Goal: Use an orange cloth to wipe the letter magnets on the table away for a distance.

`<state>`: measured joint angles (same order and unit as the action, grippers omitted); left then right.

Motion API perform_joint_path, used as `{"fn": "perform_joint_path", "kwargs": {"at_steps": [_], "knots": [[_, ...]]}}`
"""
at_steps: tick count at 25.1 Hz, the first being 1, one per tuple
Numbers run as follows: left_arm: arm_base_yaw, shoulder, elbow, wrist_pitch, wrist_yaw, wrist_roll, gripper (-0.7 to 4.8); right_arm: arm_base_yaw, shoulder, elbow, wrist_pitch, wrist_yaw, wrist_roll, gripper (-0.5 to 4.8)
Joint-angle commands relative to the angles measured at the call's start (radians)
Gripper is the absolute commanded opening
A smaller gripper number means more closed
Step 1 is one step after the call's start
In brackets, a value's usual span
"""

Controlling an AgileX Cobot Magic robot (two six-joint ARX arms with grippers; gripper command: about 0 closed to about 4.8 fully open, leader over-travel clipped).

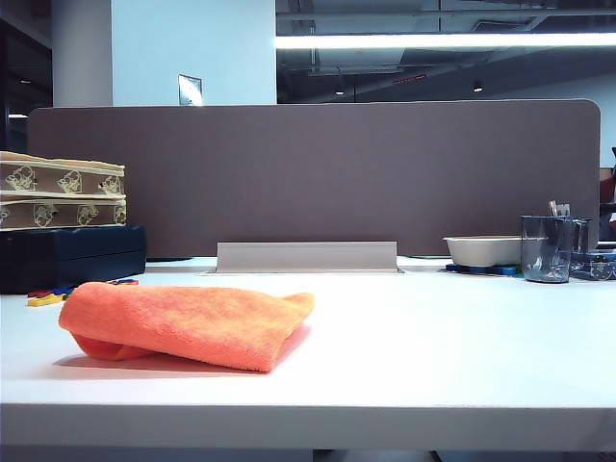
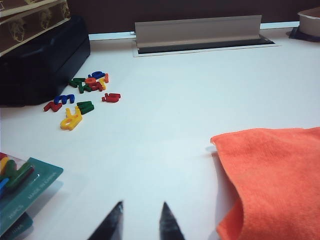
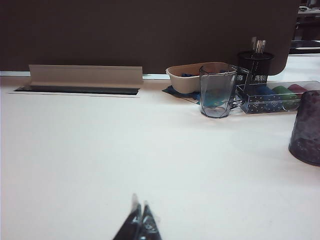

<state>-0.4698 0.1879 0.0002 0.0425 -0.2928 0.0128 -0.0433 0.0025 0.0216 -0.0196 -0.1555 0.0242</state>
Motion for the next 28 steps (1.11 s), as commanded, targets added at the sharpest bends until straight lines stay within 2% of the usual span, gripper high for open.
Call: {"fn": "perform_joint_path", "kwargs": {"at_steps": [1, 7, 9, 12, 14, 28], "knots": [[0.002, -0.002, 0.006, 0.019, -0.025, -0.002, 0.89, 0.000, -0.003, 0.004, 0.021, -0.004, 0.002, 0.00], [0.002, -0.002, 0.006, -0.006, -0.025, -0.002, 0.89, 0.000, -0.003, 0.004, 0.016, -0.004, 0.000, 0.00], [0.002, -0.002, 0.006, -0.010, -0.025, -0.002, 0.89, 0.000, -0.003, 0.003, 0.008, -0.003, -0.069, 0.00], [0.002, -0.002, 0.006, -0.011, -0.025, -0.002, 0.89, 0.000, -0.003, 0.003, 0.008, -0.001, -0.241, 0.00], [0.002, -0.002, 0.006, -0.011, -0.025, -0.002, 0.89, 0.000, -0.003, 0.001, 0.008, 0.000, -0.299, 0.00], [0.002, -0.002, 0.006, -0.011, -0.024, -0.002, 0.89, 0.000, -0.001, -0.022, -0.006, -0.001, -0.312, 0.00]]}}
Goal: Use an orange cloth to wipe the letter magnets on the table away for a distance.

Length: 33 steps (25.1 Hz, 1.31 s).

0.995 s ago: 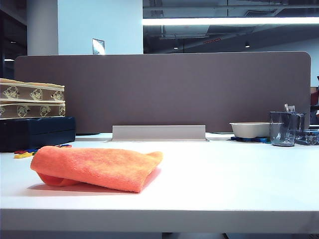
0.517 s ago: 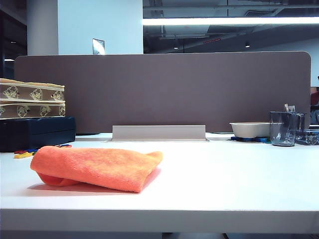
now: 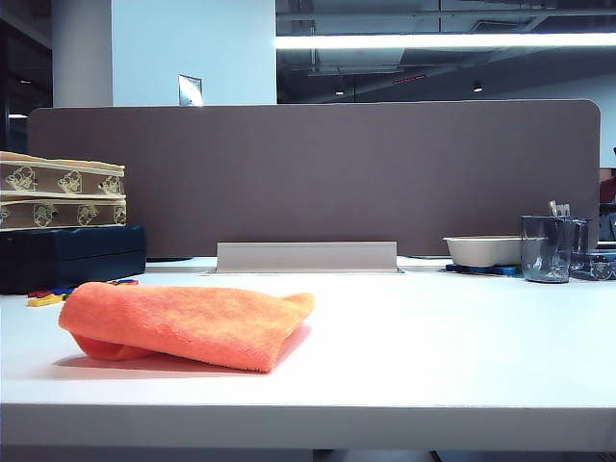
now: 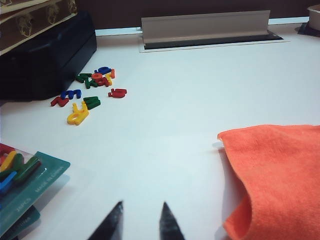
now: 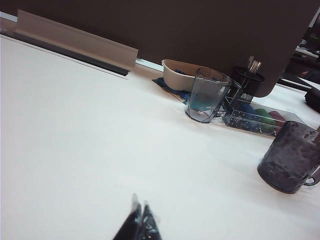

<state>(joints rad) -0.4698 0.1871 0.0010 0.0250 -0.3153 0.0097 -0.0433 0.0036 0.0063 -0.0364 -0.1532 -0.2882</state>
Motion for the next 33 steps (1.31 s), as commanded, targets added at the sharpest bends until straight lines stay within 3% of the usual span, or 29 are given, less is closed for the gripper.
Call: {"fn": "perform_joint_path", "kwargs": {"at_steps": [1, 17, 23, 33], "knots": [[0.002, -0.001, 0.005, 0.007, -0.002, 0.001, 0.89, 0.000, -0.002, -0.007, 0.013, -0.003, 0.001, 0.00], [0.002, -0.017, 0.005, 0.006, -0.002, 0.001, 0.89, 0.000, -0.002, -0.007, 0.010, -0.003, 0.000, 0.00], [0.002, -0.139, 0.004, -0.079, -0.002, 0.002, 0.89, 0.000, -0.002, -0.007, 0.010, -0.003, 0.000, 0.00], [0.002, -0.185, 0.004, -0.137, 0.005, 0.001, 0.89, 0.000, -0.002, -0.007, 0.010, -0.003, 0.000, 0.00]]}}
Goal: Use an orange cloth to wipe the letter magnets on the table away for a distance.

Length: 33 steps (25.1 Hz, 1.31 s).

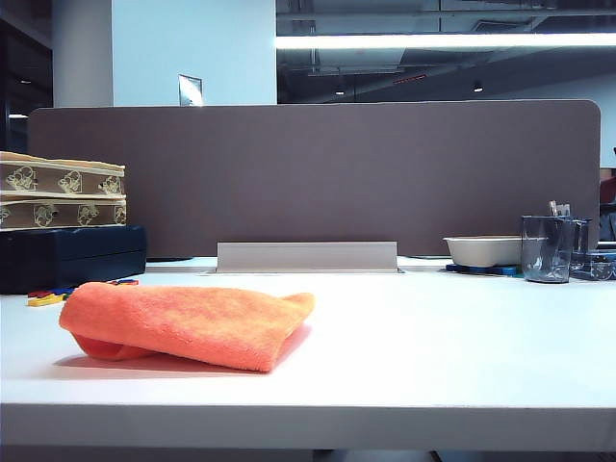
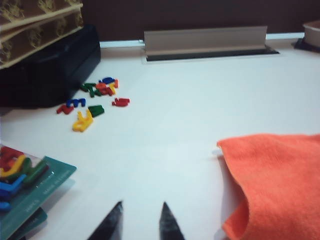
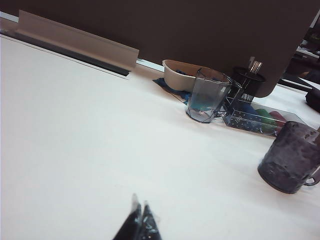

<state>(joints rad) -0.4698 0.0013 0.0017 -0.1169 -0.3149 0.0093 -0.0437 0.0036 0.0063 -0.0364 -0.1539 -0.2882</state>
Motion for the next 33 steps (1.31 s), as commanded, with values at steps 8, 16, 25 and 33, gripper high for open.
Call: {"fn": "perform_joint_path", "kwargs": {"at_steps": [8, 16, 25, 33], "knots": [[0.087, 0.000, 0.003, 0.015, 0.098, 0.001, 0.89, 0.000, -0.002, -0.007, 0.010, -0.002, 0.000, 0.00], [0.222, 0.000, 0.004, 0.081, 0.141, 0.000, 0.89, 0.000, -0.002, -0.007, 0.010, -0.002, 0.000, 0.00], [0.402, 0.000, 0.005, 0.119, 0.237, 0.000, 0.89, 0.000, -0.002, -0.007, 0.010, -0.002, 0.000, 0.00], [0.459, 0.000, 0.005, 0.119, 0.293, 0.001, 0.89, 0.000, -0.002, -0.007, 0.010, -0.002, 0.000, 0.00]]}}
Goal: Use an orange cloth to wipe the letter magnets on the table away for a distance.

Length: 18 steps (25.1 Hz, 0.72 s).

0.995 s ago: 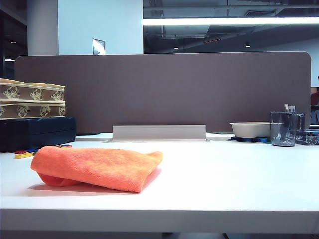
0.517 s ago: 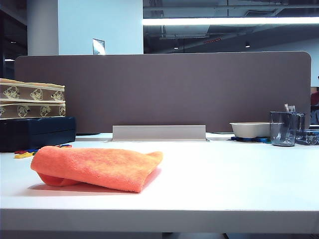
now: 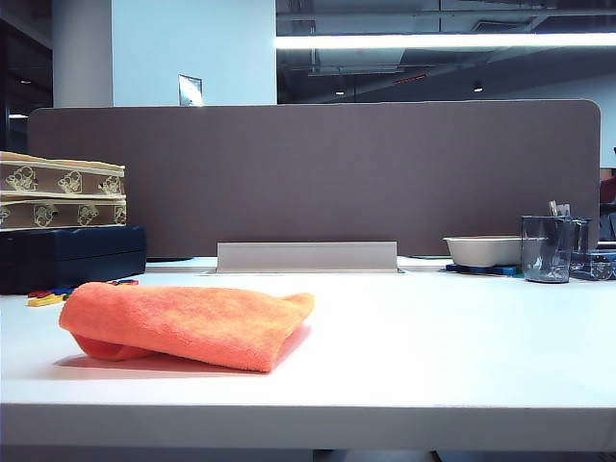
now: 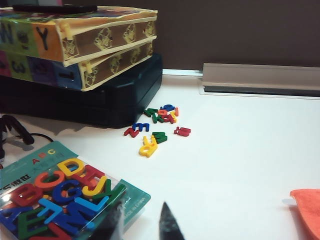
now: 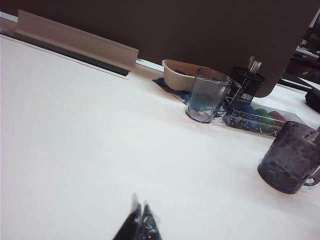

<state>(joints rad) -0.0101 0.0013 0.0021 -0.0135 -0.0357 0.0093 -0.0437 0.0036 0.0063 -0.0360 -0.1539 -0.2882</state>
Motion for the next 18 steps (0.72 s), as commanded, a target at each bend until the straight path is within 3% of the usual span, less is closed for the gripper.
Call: {"fn": "perform_joint_path", "kwargs": {"at_steps": [1, 18], "knots": [[0.000, 0.000, 0.004, 0.016, 0.019, 0.000, 0.89, 0.000, -0.002, -0.007, 0.010, -0.002, 0.000, 0.00], [0.000, 0.000, 0.004, 0.077, 0.059, -0.002, 0.89, 0.000, -0.002, -0.007, 0.010, -0.002, 0.000, 0.00]]}}
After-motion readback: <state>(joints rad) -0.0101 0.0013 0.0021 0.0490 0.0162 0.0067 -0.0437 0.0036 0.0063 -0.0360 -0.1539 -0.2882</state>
